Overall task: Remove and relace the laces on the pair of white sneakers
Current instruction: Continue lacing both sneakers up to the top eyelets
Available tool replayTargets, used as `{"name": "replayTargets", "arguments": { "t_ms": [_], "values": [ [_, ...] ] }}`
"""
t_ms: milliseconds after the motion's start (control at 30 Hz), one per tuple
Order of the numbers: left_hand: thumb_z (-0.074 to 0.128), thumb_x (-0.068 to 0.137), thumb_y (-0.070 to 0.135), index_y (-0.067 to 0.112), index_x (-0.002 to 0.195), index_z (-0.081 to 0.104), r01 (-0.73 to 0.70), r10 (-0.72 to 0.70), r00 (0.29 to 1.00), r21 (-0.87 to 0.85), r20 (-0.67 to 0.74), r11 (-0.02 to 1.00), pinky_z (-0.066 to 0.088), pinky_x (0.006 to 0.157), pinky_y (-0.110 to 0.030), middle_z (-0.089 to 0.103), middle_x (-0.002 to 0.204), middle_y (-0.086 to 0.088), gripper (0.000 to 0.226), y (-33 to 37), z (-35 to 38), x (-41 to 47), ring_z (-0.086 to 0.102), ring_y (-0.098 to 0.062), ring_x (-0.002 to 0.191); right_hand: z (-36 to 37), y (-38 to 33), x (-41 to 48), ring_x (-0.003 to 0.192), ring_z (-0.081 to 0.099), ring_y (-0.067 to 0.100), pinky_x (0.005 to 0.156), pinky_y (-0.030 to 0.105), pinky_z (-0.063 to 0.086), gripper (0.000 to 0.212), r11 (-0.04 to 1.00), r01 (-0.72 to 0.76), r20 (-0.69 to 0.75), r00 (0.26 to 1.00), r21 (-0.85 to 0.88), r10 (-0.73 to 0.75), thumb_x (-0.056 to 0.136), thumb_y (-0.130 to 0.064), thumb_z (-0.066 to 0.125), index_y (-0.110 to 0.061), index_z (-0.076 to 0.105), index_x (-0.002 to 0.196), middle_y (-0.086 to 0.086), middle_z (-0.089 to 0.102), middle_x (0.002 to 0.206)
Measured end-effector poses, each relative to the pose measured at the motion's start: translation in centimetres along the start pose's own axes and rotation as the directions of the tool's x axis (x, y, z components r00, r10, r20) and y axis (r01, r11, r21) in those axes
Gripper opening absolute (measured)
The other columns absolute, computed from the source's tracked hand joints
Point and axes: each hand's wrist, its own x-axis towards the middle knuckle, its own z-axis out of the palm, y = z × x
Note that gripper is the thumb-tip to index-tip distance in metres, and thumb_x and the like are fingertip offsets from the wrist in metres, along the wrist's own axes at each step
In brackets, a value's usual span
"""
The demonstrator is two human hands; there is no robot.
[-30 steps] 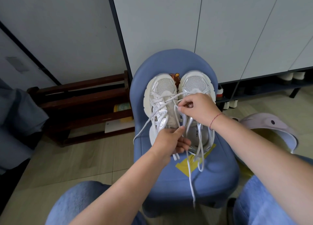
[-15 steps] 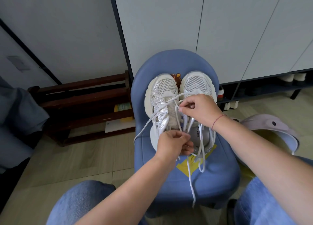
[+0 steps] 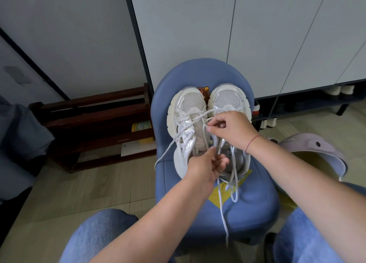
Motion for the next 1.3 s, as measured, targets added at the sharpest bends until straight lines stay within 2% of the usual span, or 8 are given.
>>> {"name": "replayTargets", "arguments": {
  "t_ms": [133,333,500,800,900,1067,1200,1300],
  "values": [
    [0.058,0.099,0.013,0.004,0.084,0.053,-0.011,0.01,1.0,0.028,0.023,1.0,0.041,0.034,-0.015,0.055,0.048,-0.003,0.018,0.8,0.1,0.3,0.053,-0.009,0.034,0.0,0.0,0.1,0.056,0.05,-0.006,0.064,0.011,0.033,0.004,1.0,-0.003,0.005,1.0,0.004,0.003,0.08,-0.028,0.073,-0.024,0.074,0.079,-0.022,0.055,0.06],
    [0.06,0.098,0.014,0.011,0.074,0.058,-0.155,0.101,0.984,0.444,0.144,0.883,0.021,0.031,-0.014,0.038,0.046,0.004,0.024,1.6,-0.9,-0.8,0.027,-0.004,0.03,0.0,0.3,0.3,0.061,0.051,-0.001,0.066,0.017,0.038,0.005,1.0,-0.005,0.023,1.0,0.0,0.005,0.081,-0.029,0.072,-0.025,0.074,0.081,-0.014,0.065,0.071],
    [0.071,0.09,0.02,0.014,0.072,0.065,-0.299,0.126,0.953,0.799,0.274,0.522,0.031,0.043,-0.009,0.048,0.048,0.011,0.02,2.0,-3.2,-1.7,0.04,-0.003,0.044,-0.1,0.5,0.4,0.064,0.052,-0.002,0.071,0.02,0.039,0.006,1.0,0.005,0.032,0.999,-0.01,-0.005,0.082,-0.028,0.071,-0.024,0.075,0.083,-0.012,0.067,0.077],
    [0.073,0.088,0.022,0.021,0.077,0.071,-0.406,-0.374,0.824,0.904,0.426,0.134,0.04,0.067,-0.017,0.058,0.059,0.018,0.011,1.5,-5.4,-3.0,0.049,0.003,0.06,-0.1,0.2,0.3,0.065,0.054,-0.001,0.07,0.019,0.039,0.004,1.0,-0.005,0.024,1.0,-0.003,0.005,0.081,-0.026,0.072,-0.025,0.075,0.08,-0.013,0.067,0.074],
    [0.072,0.089,0.023,0.018,0.086,0.072,-0.364,-0.302,0.855,0.902,0.423,0.233,0.046,0.068,-0.013,0.062,0.066,0.011,0.007,1.6,-5.5,-2.8,0.054,-0.001,0.063,-0.1,0.2,0.2,0.066,0.055,0.0,0.071,0.02,0.04,0.004,1.0,-0.006,0.025,1.0,0.006,0.006,0.082,-0.027,0.071,-0.026,0.074,0.079,-0.013,0.068,0.075],
    [0.06,0.098,0.016,0.007,0.097,0.062,-0.287,0.13,0.953,0.684,0.273,0.67,0.055,0.059,-0.019,0.064,0.076,-0.007,0.009,3.0,-4.5,-1.7,0.059,-0.01,0.057,-0.1,0.1,0.1,0.066,0.055,-0.001,0.072,0.02,0.041,0.004,1.0,0.0,0.02,1.0,0.002,0.0,0.082,-0.028,0.071,-0.026,0.074,0.08,-0.018,0.064,0.072],
    [0.038,0.107,0.019,0.004,0.103,0.047,-0.198,0.068,0.971,0.616,0.228,0.763,0.046,0.04,-0.02,0.061,0.066,-0.01,0.018,1.7,-2.4,-1.2,0.052,-0.011,0.038,-0.1,0.0,0.1,0.066,0.055,-0.002,0.078,0.024,0.044,0.004,1.0,0.006,0.021,1.0,-0.005,-0.006,0.082,-0.029,0.071,-0.027,0.073,0.079,-0.019,0.064,0.071],
    [0.036,0.108,0.02,0.004,0.086,0.047,-0.101,0.036,0.991,0.551,0.128,0.828,0.041,0.035,-0.018,0.058,0.056,-0.009,0.03,0.8,-1.0,-0.3,0.049,-0.011,0.032,-0.1,0.1,0.1,0.065,0.054,-0.002,0.084,0.028,0.044,0.005,1.0,0.008,0.023,1.0,-0.003,-0.008,0.082,-0.03,0.07,-0.029,0.072,0.078,-0.02,0.063,0.07]
  ]
}}
